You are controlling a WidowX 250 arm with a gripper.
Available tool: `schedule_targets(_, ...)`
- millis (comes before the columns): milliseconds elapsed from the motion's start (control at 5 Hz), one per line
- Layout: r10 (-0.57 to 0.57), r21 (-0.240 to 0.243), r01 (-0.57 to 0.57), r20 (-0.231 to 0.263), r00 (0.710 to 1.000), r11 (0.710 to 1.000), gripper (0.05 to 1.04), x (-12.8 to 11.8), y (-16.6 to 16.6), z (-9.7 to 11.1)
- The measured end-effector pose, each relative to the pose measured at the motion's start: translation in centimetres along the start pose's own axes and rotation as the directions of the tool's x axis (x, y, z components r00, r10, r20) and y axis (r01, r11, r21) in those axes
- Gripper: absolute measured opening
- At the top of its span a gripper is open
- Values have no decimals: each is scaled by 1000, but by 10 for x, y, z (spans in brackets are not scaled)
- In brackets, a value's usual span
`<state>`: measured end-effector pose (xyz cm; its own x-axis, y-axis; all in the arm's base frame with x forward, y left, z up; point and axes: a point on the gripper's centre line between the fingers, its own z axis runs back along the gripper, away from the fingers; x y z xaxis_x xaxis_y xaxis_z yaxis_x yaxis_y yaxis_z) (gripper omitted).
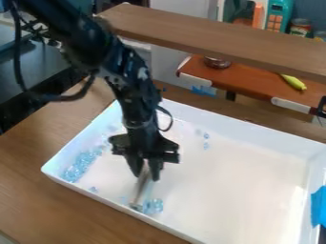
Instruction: Sweep into pile
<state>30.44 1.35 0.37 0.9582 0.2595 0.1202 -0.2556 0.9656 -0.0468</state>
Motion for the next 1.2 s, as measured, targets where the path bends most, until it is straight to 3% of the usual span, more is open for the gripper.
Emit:
schedule_targets(200, 16, 89, -14, -24, 1000, 996, 356, 6, 27, 6)
schedule_targets(400, 43, 105, -39, -42, 998, 994, 357, 10, 38, 12)
schedule_targets(600, 55, -10, -56, -45, 997, 998, 357, 12, 20, 27)
schedule_targets(800, 42, -91, -41, 14, 999, 995, 356, 28, -15, 45)
schedule_targets(1000, 26, -115, -24, 21, 999, 993, 356, 35, -56, 48)
schedule_targets(1200, -23, -96, 21, -16, 1000, 995, 356, 29, -92, 28)
